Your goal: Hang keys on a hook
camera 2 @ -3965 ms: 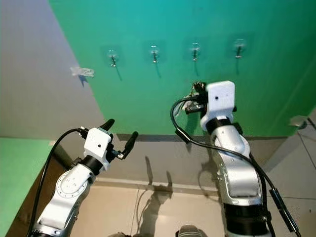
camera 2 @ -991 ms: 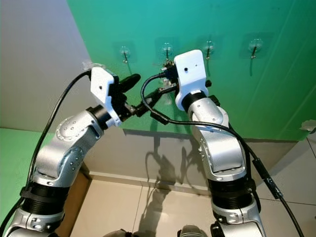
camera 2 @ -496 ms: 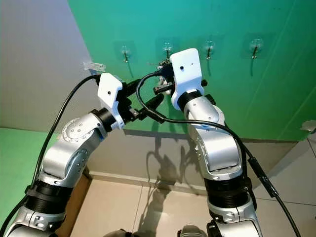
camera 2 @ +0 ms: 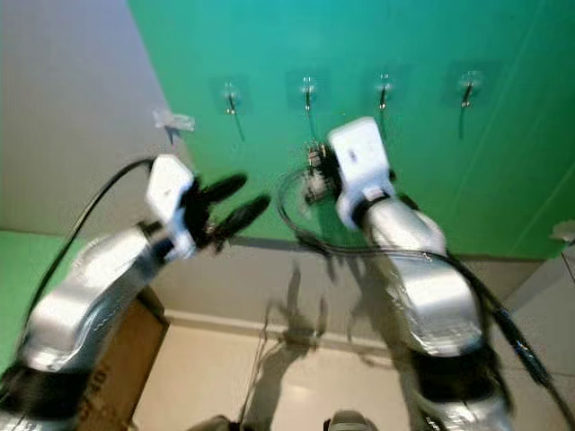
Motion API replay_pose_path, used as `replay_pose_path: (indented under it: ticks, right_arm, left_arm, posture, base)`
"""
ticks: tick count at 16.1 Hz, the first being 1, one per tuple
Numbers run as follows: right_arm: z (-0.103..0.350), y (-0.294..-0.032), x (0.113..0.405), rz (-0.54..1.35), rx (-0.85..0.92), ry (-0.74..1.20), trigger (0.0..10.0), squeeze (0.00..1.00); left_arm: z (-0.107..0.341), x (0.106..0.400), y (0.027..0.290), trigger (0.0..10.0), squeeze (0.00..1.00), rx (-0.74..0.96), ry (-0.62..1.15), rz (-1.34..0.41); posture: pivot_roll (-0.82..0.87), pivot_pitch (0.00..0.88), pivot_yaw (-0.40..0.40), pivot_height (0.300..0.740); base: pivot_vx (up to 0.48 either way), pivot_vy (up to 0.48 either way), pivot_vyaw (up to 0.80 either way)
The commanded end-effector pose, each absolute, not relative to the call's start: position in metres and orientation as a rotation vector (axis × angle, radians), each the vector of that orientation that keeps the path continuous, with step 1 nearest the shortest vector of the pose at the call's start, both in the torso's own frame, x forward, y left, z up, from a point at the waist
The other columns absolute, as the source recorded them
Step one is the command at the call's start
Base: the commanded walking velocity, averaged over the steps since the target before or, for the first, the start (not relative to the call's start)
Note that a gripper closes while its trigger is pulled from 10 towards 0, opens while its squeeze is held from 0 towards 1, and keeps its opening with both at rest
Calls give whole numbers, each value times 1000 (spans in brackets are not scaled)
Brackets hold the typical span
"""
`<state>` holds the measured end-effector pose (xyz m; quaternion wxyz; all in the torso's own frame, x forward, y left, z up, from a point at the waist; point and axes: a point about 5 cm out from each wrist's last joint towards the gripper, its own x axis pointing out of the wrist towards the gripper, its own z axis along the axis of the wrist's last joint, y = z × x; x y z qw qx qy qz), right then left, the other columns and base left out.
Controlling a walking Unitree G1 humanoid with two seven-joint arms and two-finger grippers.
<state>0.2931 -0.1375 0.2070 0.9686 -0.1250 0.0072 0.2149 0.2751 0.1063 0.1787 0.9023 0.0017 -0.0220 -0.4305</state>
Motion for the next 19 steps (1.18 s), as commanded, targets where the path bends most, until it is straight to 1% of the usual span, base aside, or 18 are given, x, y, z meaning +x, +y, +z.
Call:
replay_pose_path:
  ticks: [1,5,6,9,10,12,14,17,19]
  right_arm:
    - [211,-132,289,500,-236,-4,0,0]
    - [201,-132,282,617,-206,29,0,0]
    - [205,-128,276,701,-146,30,0,0]
    - [207,-131,270,782,-118,43,0,0]
    - [204,-139,267,827,-114,69,0,0]
    - [201,-149,262,899,-124,106,0,0]
    - [195,-153,256,993,-154,155,0,0]
    - [189,-151,252,1082,-153,205,0,0]
    - [192,-149,253,1103,-153,197,0,0]
  left_arm:
    - [182,271,108,0,0,-4,-49,-915]
    - [178,262,112,0,0,-71,-21,-948]
    - [176,258,114,0,0,-105,0,-998]
    - [174,256,121,0,0,-100,19,-1017]
    - [176,257,125,10000,0,-107,29,-1026]
    - [180,254,128,10000,0,-100,34,-1061]
    - [184,251,128,10000,0,-76,26,-1103]
    - [192,246,127,10000,0,-78,20,-1193]
    - [186,243,127,10000,0,-44,57,-1241]
  posture:
    - [-234,56,123,720]
    - [-218,58,113,720]
    - [-218,58,113,720]
    - [-224,58,114,720]
    - [-229,59,115,720]
    - [-227,60,116,720]
    - [-227,61,115,720]
    - [-217,59,112,720]
    - [-219,57,114,720]
  base:
    - [0,0,0]
    - [0,0,0]
    - [0,0,0]
    - [0,0,0]
    - [0,0,0]
    - [0,0,0]
    - [0,0,0]
    - [0,0,0]
    - [0,0,0]
